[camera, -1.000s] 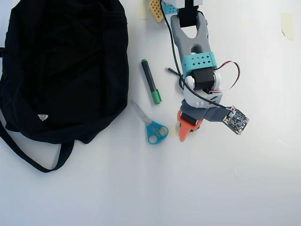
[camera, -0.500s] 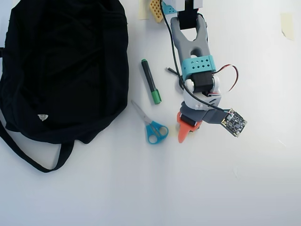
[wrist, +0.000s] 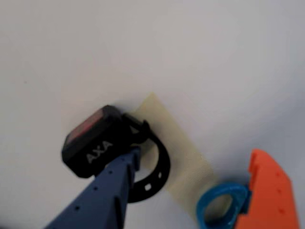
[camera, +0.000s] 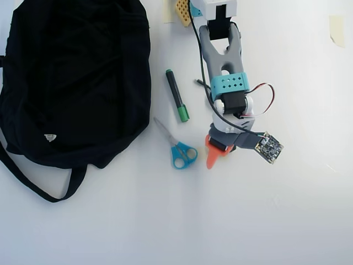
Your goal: Put the bike light into the black bag
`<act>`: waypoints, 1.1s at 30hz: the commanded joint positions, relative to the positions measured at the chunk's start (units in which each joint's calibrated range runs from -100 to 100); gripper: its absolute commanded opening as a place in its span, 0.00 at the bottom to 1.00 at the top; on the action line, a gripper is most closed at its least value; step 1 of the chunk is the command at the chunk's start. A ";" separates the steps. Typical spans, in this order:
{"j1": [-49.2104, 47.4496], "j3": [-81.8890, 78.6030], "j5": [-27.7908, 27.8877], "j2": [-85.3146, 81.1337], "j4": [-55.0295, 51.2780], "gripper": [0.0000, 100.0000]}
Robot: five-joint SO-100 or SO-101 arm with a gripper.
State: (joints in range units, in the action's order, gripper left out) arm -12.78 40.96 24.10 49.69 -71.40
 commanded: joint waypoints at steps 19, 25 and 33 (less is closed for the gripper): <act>0.22 0.46 0.02 1.43 -0.86 0.30; 0.07 0.01 -0.03 2.26 -1.64 0.29; -0.30 0.01 0.12 2.26 -5.25 0.21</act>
State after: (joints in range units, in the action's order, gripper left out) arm -12.56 40.72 24.10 52.51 -75.44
